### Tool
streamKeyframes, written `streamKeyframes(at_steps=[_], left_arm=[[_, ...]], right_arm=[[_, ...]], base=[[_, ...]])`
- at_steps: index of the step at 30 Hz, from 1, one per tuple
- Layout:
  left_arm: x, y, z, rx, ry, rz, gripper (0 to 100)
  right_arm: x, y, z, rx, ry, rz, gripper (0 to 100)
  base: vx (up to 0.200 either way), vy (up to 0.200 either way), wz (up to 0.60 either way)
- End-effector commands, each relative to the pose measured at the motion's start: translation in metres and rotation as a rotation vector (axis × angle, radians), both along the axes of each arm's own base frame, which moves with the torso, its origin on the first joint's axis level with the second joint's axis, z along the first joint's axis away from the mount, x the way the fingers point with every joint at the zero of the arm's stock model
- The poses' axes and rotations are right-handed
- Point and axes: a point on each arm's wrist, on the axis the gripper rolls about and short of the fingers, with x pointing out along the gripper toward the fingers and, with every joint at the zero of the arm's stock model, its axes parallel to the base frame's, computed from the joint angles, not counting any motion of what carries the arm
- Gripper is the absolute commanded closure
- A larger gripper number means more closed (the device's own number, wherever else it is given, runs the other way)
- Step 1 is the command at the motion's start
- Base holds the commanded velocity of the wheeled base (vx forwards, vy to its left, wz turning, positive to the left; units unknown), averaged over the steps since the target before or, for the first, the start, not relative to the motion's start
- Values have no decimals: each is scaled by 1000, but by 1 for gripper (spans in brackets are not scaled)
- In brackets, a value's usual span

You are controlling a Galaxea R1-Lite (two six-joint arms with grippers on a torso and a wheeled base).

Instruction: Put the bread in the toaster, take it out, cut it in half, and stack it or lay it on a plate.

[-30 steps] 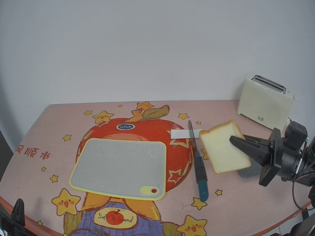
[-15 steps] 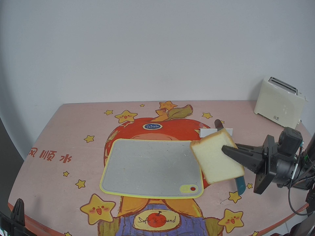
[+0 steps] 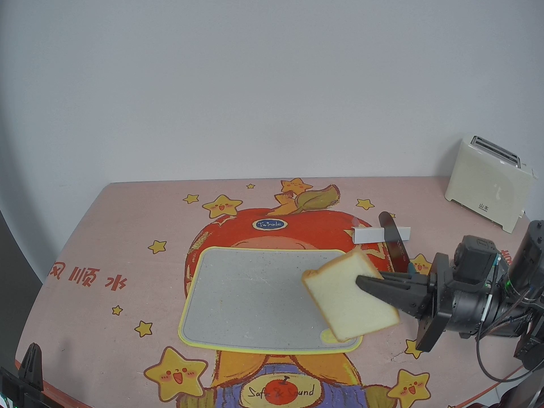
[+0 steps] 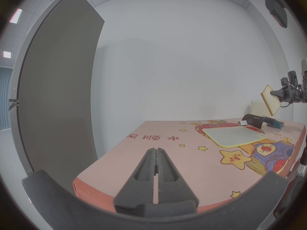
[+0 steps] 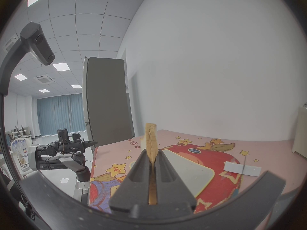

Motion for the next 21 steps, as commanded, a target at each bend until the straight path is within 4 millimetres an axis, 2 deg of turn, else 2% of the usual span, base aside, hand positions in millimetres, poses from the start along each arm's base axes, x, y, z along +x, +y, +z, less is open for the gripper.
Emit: streamKeyframes(at_steps=[1, 6, 13, 17, 21], left_arm=[[1, 0, -5, 0, 16, -1, 100], [1, 0, -5, 0, 16, -1, 100], [1, 0, -5, 0, 16, -3, 100], [1, 0, -5, 2, 18, -3, 100], [1, 0, -5, 0, 16, -3, 100]], right_arm=[[5, 8, -11, -27, 52, 11, 100], [6, 21, -12, -24, 62, -13, 100], [3, 38, 0, 75, 121, -47, 100], [15, 49, 4, 89, 119, -56, 100], [31, 65, -4, 82, 143, -83, 100]], base=[[0, 0, 0], [0, 0, 0], [0, 0, 0], [0, 0, 0], [0, 0, 0]])
